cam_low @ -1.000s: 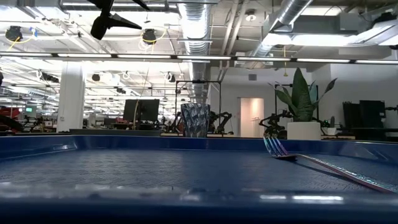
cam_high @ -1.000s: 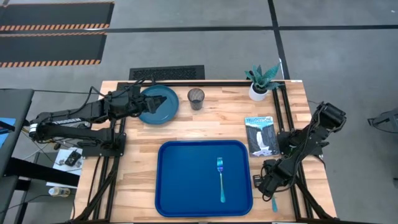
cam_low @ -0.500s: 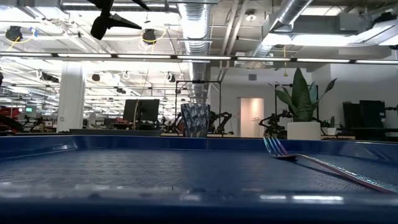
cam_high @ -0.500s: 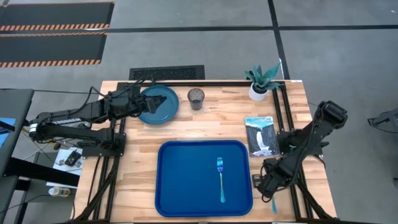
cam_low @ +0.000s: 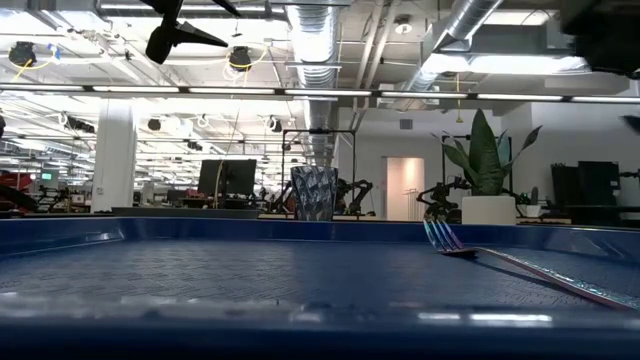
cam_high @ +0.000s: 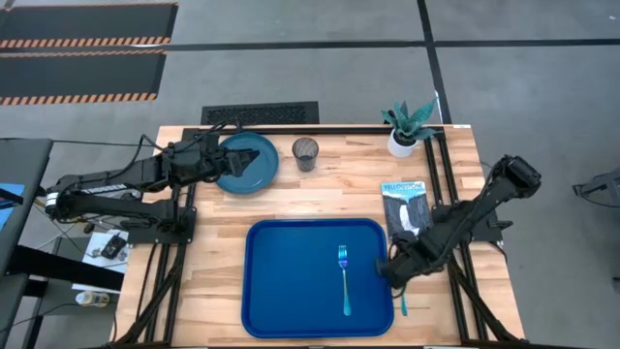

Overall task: Pick and place plate/cup/fork/spoon on tray
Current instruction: Put the blue spoon on the blue tray to the right of the purple fork

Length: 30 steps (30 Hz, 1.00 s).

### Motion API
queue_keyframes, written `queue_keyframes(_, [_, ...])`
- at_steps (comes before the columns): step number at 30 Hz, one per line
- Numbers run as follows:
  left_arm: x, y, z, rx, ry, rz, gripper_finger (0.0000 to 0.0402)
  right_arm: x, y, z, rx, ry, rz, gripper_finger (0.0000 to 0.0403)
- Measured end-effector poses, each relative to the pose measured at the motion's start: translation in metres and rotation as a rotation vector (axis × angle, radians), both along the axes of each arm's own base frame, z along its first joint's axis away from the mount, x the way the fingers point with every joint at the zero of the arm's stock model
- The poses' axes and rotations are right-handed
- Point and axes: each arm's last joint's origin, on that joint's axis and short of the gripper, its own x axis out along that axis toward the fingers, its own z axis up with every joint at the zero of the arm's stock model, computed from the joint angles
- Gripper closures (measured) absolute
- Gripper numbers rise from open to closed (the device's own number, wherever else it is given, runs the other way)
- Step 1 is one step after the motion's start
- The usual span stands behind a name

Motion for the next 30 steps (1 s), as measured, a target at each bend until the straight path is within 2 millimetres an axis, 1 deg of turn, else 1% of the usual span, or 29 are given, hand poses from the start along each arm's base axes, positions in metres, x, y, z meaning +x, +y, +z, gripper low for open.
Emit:
queue_keyframes(6, [0.0, 0.0, 0.0, 0.0, 0.0, 0.0, 0.0179, 0.019, -0.02, 0.003, -0.015, -0.073, -0.006, 0.0387])
queue_keyframes(9, [0.0, 0.0, 0.0, 0.0, 0.0, 0.0, 0.0179, 0.026, -0.028, 0.004, -0.027, -0.105, -0.008, 0.0388])
queue_keyframes(12, [0.0, 0.0, 0.0, 0.0, 0.0, 0.0, 0.0179, 0.031, -0.032, 0.004, -0.023, -0.137, -0.017, 0.0389])
queue_keyframes(16, [0.0, 0.0, 0.0, 0.0, 0.0, 0.0, 0.0179, 0.033, -0.035, 0.005, -0.023, -0.141, -0.024, 0.0388])
queue_keyframes(17, [0.0, 0.0, 0.0, 0.0, 0.0, 0.0, 0.0179, 0.033, -0.034, 0.004, -0.023, -0.139, -0.029, 0.0389])
queue_keyframes(21, [0.0, 0.0, 0.0, 0.0, 0.001, -0.001, 0.0179, 0.04, -0.03, -0.008, -0.025, -0.112, -0.035, 0.0391])
queue_keyframes(24, [0.0, 0.0, 0.0, -0.001, 0.003, -0.002, 0.0179, 0.051, -0.024, -0.017, -0.01, -0.103, -0.016, 0.0389])
queue_keyframes(27, [0.0, 0.0, 0.0, -0.002, 0.003, -0.009, 0.0179, 0.062, -0.02, -0.014, -0.008, -0.102, -0.003, 0.0386])
queue_keyframes(30, [0.0, 0.0, -0.001, -0.003, 0.007, -0.01, 0.0179, 0.073, -0.015, -0.018, -0.026, -0.077, 0.022, 0.0386])
